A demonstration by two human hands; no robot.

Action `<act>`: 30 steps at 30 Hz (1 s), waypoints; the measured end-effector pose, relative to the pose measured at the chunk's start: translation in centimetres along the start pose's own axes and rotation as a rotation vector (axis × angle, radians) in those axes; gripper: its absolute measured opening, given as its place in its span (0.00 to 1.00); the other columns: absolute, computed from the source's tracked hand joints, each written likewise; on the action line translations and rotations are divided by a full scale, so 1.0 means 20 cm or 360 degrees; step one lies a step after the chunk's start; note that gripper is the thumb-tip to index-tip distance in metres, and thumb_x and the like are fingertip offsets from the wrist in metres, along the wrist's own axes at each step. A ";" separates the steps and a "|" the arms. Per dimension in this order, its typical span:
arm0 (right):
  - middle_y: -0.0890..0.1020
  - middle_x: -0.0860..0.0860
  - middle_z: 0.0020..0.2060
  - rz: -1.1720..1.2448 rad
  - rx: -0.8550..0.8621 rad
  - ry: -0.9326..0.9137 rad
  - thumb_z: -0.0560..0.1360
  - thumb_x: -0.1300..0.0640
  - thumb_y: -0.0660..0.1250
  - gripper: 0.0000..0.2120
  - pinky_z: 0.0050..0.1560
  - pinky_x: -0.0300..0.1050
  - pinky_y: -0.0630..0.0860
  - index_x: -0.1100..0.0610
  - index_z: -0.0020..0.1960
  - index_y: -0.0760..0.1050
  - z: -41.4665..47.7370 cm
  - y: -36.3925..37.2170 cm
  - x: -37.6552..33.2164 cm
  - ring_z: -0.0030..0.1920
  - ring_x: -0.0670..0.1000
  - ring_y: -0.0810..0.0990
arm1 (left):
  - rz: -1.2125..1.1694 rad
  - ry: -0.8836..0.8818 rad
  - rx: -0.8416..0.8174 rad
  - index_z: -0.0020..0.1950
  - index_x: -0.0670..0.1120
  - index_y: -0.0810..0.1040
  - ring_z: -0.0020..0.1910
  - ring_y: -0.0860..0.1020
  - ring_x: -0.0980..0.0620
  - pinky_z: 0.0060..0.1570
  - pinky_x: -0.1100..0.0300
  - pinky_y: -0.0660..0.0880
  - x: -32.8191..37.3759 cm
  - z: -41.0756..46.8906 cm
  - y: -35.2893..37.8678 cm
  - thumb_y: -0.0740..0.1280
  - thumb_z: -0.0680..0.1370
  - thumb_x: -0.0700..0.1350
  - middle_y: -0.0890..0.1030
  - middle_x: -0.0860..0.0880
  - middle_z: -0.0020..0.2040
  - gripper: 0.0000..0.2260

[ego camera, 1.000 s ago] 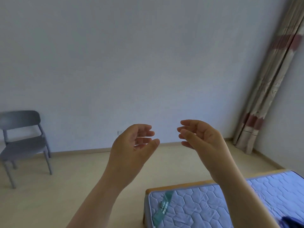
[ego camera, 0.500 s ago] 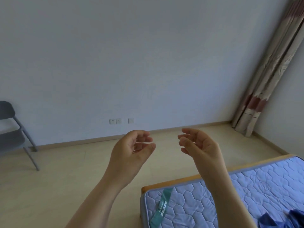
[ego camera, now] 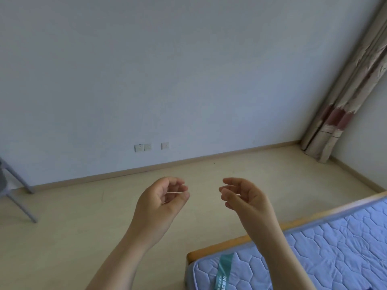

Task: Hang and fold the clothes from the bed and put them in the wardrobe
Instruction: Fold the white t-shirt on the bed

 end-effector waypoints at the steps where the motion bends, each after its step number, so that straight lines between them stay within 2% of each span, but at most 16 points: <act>1: 0.85 0.50 0.44 -0.0022 -0.0001 0.0027 0.75 0.62 0.69 0.10 0.51 0.60 0.79 0.49 0.52 0.80 0.06 0.06 0.02 0.45 0.53 0.83 | 0.0009 -0.0015 -0.0022 0.52 0.48 0.81 0.45 0.82 0.58 0.45 0.71 0.76 -0.04 0.08 -0.04 0.72 0.74 0.41 0.85 0.52 0.47 0.07; 9: 0.86 0.47 0.44 -0.0157 0.0077 0.0296 0.75 0.59 0.69 0.09 0.51 0.57 0.80 0.47 0.52 0.80 0.44 0.47 0.14 0.45 0.50 0.84 | 0.0060 -0.0159 -0.0307 0.52 0.49 0.81 0.47 0.82 0.56 0.45 0.69 0.75 -0.29 0.69 -0.34 0.71 0.75 0.41 0.85 0.51 0.48 0.07; 14: 0.86 0.48 0.43 -0.0192 0.0183 0.0418 0.75 0.60 0.70 0.09 0.51 0.56 0.79 0.48 0.52 0.80 0.69 0.53 0.20 0.45 0.53 0.83 | 0.0060 -0.0223 -0.0385 0.51 0.49 0.81 0.45 0.82 0.57 0.43 0.73 0.75 -0.41 1.05 -0.36 0.71 0.75 0.40 0.84 0.49 0.47 0.07; 21: 0.86 0.49 0.44 -0.0183 0.0412 0.0460 0.75 0.61 0.70 0.10 0.56 0.59 0.78 0.49 0.51 0.80 1.16 0.41 0.33 0.46 0.53 0.84 | 0.0100 -0.0151 -0.0518 0.51 0.47 0.81 0.46 0.82 0.57 0.44 0.73 0.75 -0.43 1.64 -0.13 0.71 0.75 0.40 0.84 0.50 0.48 0.06; 25: 0.86 0.49 0.44 -0.0139 0.0502 0.0448 0.75 0.61 0.70 0.09 0.56 0.58 0.79 0.48 0.51 0.80 1.47 0.31 0.35 0.46 0.51 0.84 | 0.0208 -0.0079 -0.0630 0.52 0.50 0.80 0.47 0.81 0.60 0.48 0.68 0.76 -0.38 1.96 0.06 0.71 0.76 0.43 0.84 0.52 0.49 0.06; 30: 0.85 0.48 0.45 -0.0155 0.0629 0.0432 0.76 0.60 0.69 0.09 0.55 0.53 0.80 0.48 0.53 0.79 1.78 0.13 0.33 0.47 0.49 0.83 | 0.0203 0.0012 -0.0774 0.52 0.51 0.81 0.47 0.81 0.61 0.45 0.73 0.74 -0.31 2.31 0.33 0.70 0.76 0.43 0.84 0.54 0.48 0.06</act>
Point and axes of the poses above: each hand's wrist, its own z-axis towards the middle knuckle, its own y-axis out of the palm, x = y × z, the point moved 6 cm from there along z, towards the middle knuckle
